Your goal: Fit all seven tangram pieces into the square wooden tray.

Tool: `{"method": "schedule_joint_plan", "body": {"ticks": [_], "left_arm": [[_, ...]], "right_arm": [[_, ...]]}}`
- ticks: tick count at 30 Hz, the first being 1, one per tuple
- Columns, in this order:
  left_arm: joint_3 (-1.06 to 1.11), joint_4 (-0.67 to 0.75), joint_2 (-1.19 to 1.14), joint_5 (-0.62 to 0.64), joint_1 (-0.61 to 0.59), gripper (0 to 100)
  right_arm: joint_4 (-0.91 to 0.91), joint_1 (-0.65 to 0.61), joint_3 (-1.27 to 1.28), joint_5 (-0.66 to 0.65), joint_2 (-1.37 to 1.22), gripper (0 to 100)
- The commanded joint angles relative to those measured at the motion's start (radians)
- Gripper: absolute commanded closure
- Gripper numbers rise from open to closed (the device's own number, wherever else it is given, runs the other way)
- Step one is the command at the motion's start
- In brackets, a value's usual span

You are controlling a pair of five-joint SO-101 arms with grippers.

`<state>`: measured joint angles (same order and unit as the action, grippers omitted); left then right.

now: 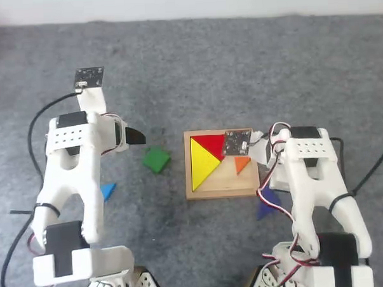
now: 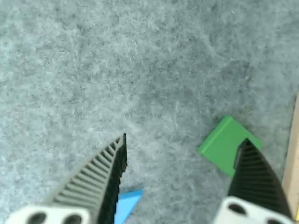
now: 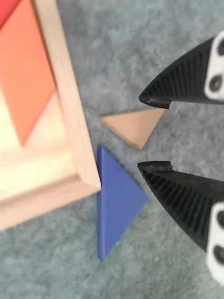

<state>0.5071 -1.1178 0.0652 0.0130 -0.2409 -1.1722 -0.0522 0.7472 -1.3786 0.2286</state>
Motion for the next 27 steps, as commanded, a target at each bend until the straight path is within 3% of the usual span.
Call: {"method": "schedule_joint_plan", "body": {"ticks": [1,7,21,27], "left_arm": [[-0.024,-0.002,0.005,-0.008,-0.006,65],[0.051,0.087,0.005,-0.009,-0.008,65],[0.05,0.095,0.005,-0.009,-0.008,65],[0.05,0.095,0.005,-0.009,-0.008,65]], "right_arm": [[0.021,0.027,0.021,-0.135,-0.001,76.6],[0.183,0.061,0.044,-0.209,-0.073,63.9],[0.211,0.065,0.04,-0.222,-0.168,84.8],[0.166,0.059,0.032,-0.218,-0.16,87.6]]}}
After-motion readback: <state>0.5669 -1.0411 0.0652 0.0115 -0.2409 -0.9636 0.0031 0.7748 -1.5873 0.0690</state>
